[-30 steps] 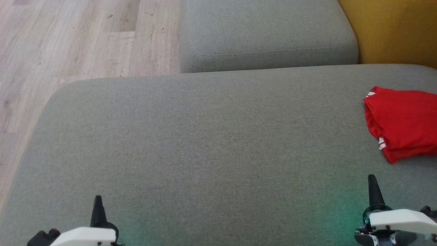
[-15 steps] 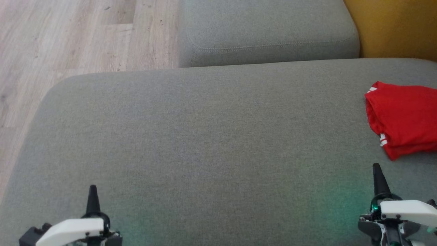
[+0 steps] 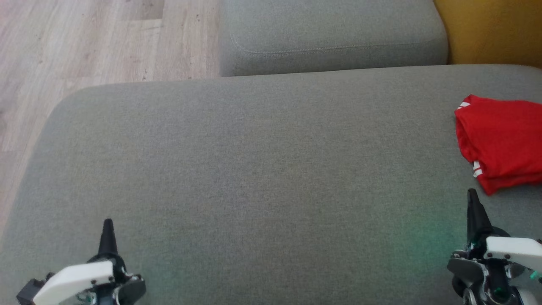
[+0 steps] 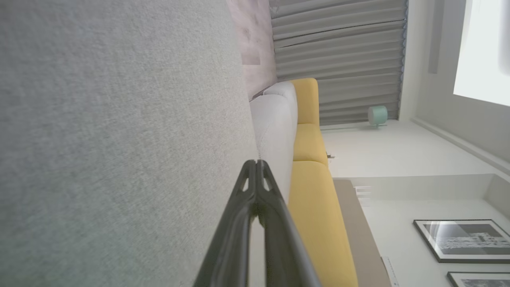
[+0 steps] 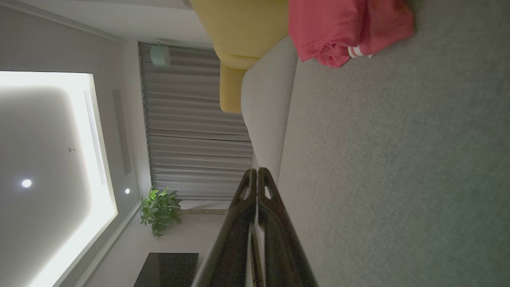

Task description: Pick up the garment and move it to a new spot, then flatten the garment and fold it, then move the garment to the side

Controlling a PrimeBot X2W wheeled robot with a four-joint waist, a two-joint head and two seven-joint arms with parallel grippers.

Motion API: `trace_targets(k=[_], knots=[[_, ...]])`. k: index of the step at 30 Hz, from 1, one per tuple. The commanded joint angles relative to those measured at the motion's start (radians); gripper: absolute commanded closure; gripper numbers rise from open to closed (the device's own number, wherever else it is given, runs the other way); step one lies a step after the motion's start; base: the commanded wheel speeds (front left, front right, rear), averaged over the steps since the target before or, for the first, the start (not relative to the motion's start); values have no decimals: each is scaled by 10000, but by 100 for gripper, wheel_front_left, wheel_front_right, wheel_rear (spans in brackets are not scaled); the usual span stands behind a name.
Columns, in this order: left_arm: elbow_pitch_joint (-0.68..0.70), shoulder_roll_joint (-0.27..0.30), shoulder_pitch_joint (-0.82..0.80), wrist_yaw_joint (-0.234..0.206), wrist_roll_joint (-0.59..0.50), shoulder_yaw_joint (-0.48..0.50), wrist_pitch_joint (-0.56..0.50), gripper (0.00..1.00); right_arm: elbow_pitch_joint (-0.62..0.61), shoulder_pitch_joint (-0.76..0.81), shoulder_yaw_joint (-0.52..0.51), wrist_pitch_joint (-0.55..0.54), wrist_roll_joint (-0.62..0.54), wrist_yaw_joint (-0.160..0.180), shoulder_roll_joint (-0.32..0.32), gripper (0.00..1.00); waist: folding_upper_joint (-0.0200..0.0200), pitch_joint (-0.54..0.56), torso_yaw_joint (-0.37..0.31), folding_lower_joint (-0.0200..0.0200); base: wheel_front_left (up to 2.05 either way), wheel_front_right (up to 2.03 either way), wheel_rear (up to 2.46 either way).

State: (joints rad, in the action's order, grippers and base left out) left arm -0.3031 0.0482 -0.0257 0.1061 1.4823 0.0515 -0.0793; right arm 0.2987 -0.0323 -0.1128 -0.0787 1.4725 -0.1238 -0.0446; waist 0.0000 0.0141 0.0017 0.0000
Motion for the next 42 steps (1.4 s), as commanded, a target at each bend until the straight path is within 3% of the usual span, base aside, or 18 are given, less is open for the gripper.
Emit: trace_targets(k=[1,10,42], knots=[[415,23,-651,128,305,419,-95,100,-430,-554,112,-104,341,-65,-54,100,0,-27,-3,0,0,0,0],[575,20,-824,245,1260,626,-342,100,-539,-757,-12,-347,1358,-69,-56,100,0,-171,-17,0,0,0,0],[577,20,-824,245,1262,624,-340,100,-539,-757,-11,-346,1360,-69,-56,100,0,-171,-17,0,0,0,0]])
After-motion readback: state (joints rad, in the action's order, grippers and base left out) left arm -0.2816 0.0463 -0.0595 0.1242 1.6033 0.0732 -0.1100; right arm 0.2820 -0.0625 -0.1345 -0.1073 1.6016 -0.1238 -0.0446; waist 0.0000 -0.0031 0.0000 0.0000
